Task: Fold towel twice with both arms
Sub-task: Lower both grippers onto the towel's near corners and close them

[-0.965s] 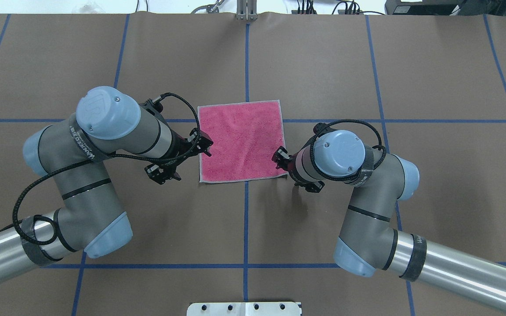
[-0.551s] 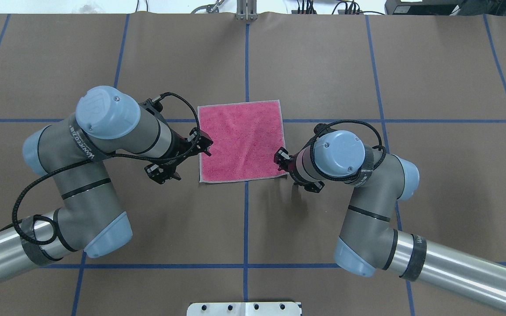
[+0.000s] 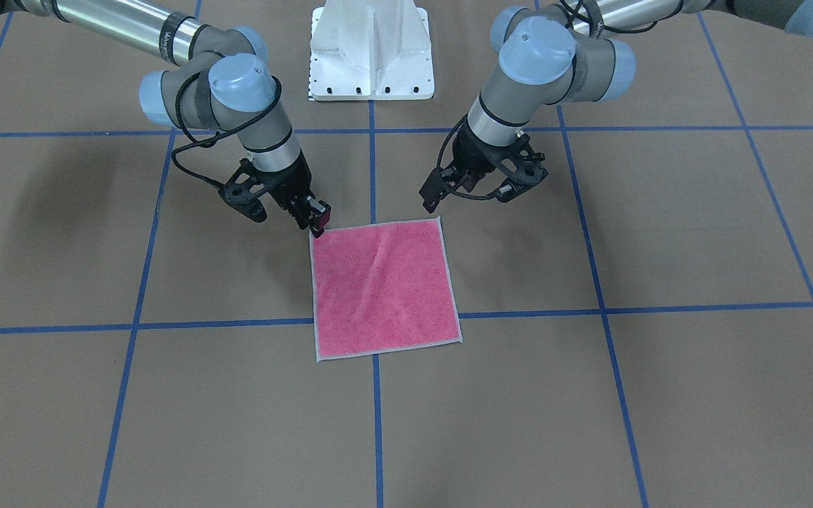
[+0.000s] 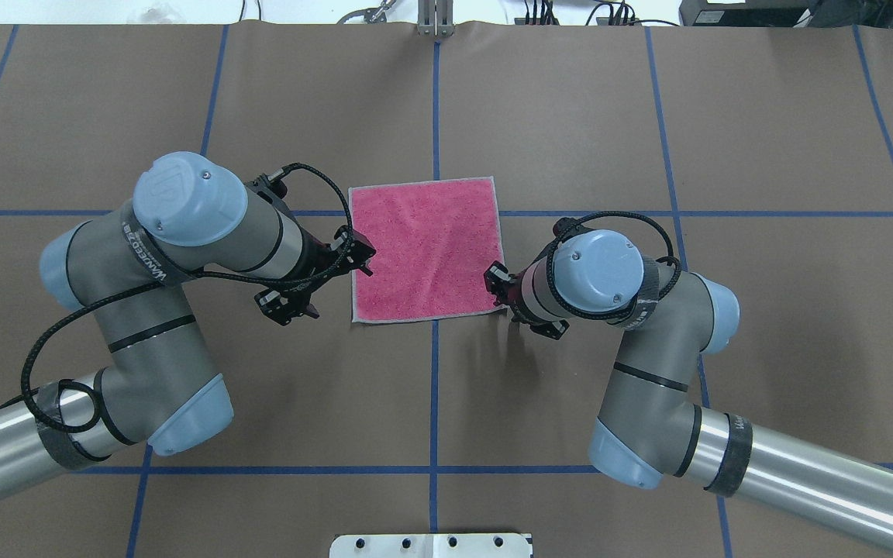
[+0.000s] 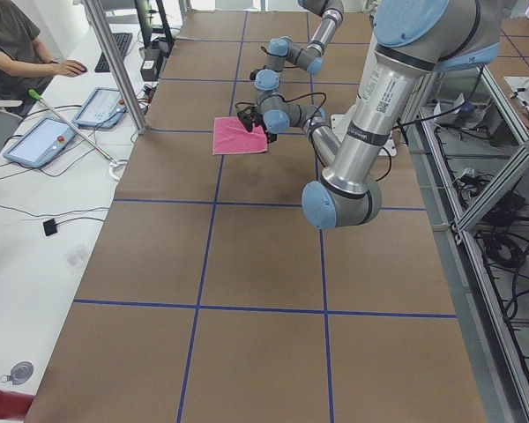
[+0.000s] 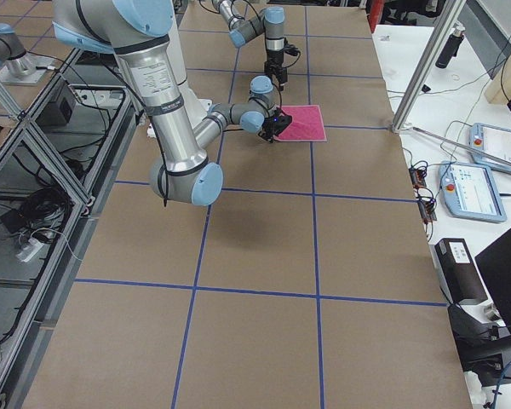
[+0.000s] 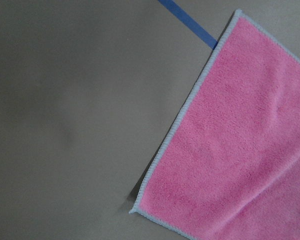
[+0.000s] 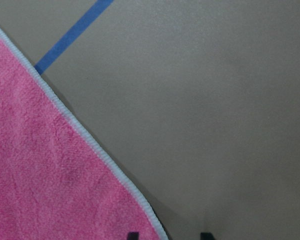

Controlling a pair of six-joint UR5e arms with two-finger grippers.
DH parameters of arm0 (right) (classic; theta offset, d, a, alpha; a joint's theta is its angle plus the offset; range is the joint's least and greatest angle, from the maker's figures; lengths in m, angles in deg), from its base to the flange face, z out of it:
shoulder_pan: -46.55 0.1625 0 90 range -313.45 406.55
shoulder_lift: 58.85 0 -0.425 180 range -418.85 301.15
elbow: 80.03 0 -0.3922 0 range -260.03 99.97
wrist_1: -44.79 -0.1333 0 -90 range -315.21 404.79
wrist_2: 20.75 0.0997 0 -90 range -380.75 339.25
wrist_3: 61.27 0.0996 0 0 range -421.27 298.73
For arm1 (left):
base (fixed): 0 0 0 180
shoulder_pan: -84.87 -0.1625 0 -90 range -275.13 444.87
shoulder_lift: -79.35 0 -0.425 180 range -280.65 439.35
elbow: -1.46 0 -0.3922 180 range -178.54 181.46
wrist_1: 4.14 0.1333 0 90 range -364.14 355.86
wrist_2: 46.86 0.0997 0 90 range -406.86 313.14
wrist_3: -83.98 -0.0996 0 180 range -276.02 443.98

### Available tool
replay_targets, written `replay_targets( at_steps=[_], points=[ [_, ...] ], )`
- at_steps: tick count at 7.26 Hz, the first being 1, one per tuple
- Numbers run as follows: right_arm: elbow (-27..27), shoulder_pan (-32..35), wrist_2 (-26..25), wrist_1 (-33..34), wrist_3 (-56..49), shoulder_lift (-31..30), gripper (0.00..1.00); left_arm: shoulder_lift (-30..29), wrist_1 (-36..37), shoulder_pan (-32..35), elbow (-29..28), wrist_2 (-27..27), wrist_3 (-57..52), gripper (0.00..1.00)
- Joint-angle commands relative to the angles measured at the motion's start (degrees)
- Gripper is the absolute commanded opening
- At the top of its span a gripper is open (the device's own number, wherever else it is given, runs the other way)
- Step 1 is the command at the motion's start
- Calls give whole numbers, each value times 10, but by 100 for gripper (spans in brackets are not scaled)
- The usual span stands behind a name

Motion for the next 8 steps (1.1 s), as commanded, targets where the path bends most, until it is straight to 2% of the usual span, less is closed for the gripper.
replay_targets(
  at_steps=[1, 2, 8],
  points=[
    [0, 1, 1, 0, 0, -1, 5, 0, 0, 0, 1, 0, 0, 100],
    [-2, 1, 1, -1, 0, -1, 0, -1, 0, 0, 1, 0, 0, 100],
    [-62, 1, 2, 3, 4, -31, 0, -7, 0, -1, -7, 0, 2, 100]
  ],
)
